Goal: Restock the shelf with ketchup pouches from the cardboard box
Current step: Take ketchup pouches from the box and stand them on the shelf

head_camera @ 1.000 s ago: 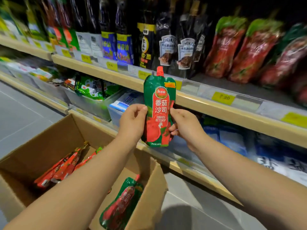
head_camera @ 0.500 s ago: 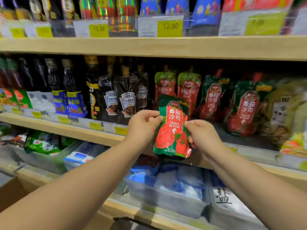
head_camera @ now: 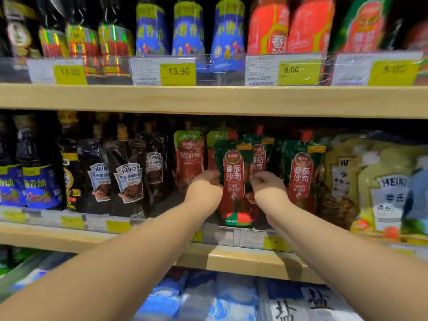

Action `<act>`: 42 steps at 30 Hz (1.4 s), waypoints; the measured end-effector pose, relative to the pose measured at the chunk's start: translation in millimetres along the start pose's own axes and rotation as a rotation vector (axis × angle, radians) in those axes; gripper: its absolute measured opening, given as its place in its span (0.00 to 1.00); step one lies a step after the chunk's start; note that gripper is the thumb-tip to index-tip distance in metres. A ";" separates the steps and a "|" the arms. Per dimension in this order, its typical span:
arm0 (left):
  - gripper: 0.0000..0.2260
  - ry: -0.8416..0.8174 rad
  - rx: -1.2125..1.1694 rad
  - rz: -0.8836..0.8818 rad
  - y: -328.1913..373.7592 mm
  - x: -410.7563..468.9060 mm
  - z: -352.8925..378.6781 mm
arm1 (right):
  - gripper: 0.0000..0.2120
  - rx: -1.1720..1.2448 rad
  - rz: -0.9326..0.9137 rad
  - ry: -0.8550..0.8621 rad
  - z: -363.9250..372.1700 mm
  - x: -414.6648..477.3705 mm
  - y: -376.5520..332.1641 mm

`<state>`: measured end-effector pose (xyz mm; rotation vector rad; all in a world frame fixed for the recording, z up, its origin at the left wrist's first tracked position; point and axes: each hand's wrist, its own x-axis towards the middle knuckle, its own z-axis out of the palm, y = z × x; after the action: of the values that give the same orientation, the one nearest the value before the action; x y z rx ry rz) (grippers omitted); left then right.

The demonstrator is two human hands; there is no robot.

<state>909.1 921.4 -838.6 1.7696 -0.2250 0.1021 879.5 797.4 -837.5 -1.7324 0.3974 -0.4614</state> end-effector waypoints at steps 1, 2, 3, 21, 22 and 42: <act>0.18 -0.014 -0.017 -0.003 -1.1 -1.6 2.7 | 0.10 0.012 0.006 0.005 -1.1 1.4 3.7; 0.20 -0.034 0.014 0.035 -3.4 -4.4 5.1 | 0.10 0.028 0.013 0.009 -2.3 2.4 6.3; 0.23 -0.052 0.050 0.080 -6.8 -8.3 7.1 | 0.10 0.046 0.018 0.014 -4.2 2.8 8.1; 0.16 -0.147 0.481 0.051 -11.4 -23.5 22.5 | 0.18 -0.271 -0.070 -0.035 -18.9 -1.9 19.9; 0.16 -0.146 0.452 0.046 -11.2 -20.0 27.0 | 0.19 -0.294 -0.053 -0.049 -19.9 4.4 19.3; 0.17 -0.066 0.389 0.094 -12.6 14.4 67.3 | 0.11 -0.297 -0.136 0.073 -26.4 27.9 21.9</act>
<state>922.2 856.8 -862.1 2.1515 -0.3545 0.1635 889.8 756.8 -851.5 -2.0430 0.4175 -0.5878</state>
